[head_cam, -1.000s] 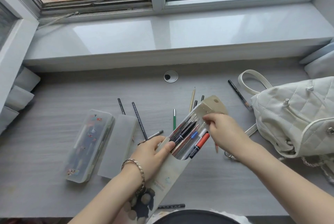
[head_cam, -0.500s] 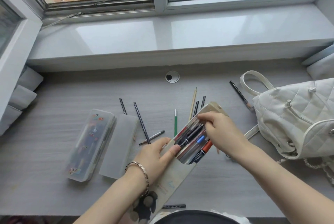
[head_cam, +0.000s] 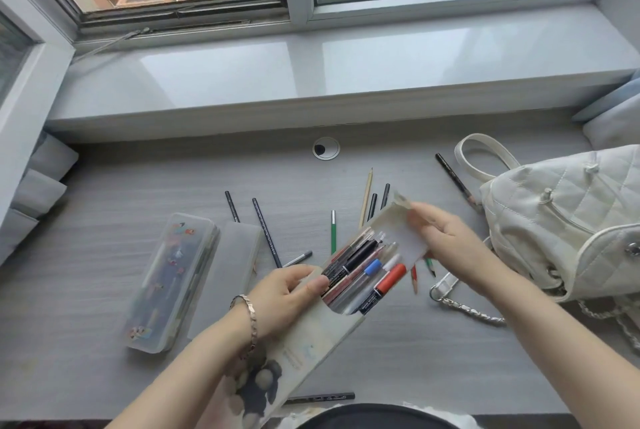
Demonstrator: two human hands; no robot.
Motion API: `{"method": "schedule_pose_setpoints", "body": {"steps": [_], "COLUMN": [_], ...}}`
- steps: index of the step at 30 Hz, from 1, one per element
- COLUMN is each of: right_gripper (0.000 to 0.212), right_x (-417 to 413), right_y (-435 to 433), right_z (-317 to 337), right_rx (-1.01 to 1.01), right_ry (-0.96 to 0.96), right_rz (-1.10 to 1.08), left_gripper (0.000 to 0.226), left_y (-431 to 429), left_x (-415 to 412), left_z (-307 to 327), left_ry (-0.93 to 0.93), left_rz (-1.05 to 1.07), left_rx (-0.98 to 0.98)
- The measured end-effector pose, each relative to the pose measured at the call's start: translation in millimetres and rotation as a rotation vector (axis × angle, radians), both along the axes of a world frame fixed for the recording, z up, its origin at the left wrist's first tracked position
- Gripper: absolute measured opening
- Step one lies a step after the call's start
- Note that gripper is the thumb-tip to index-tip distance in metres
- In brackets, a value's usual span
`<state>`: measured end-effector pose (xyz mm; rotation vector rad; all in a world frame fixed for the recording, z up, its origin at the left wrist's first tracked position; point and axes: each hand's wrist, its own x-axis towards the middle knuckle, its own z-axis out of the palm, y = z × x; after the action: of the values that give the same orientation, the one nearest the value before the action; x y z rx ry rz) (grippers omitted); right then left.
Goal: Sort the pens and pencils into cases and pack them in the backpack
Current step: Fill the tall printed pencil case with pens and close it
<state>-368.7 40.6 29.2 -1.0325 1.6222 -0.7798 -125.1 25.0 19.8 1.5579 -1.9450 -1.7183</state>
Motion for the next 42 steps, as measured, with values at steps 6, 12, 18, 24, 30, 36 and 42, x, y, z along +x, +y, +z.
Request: {"method": "schedule_pose_setpoints", "body": {"steps": [6, 12, 18, 24, 30, 36, 42], "right_gripper": [0.037, 0.033, 0.036, 0.039, 0.062, 0.044, 0.043], "right_x": [-2.5, -14.9, 0.7, 22.6, 43.3, 30.7, 24.7], "right_y": [0.7, 3.3, 12.3, 31.1, 46.1, 44.6, 38.2], "right_z": [-24.8, -29.3, -18.5, -6.3, -4.1, 1.9, -3.1], "right_rx": [0.066, 0.052, -0.220, -0.437, -0.486, -0.306, -0.230], "right_ry": [-0.093, -0.142, 0.283, 0.437, 0.363, 0.074, 0.294], "right_rz": [-0.419, -0.602, -0.379, -0.195, -0.071, 0.002, -0.451], "left_gripper": [0.108, 0.136, 0.109, 0.094, 0.093, 0.089, 0.099], "left_y": [-3.7, 4.1, 9.8, 11.9, 19.2, 18.2, 19.8], "left_x": [14.0, 49.5, 53.4, 31.5, 14.7, 15.5, 17.8], "left_z": [-6.6, -5.0, -6.5, 17.2, 25.2, 16.8, 8.4], "left_ry": [-0.223, -0.647, -0.522, -0.526, -0.499, -0.450, -0.617], "left_rz": [-0.120, -0.304, -0.002, -0.047, -0.073, -0.040, -0.027], "left_rx": [-0.011, -0.278, -0.403, -0.542, -0.642, -0.624, -0.761]}}
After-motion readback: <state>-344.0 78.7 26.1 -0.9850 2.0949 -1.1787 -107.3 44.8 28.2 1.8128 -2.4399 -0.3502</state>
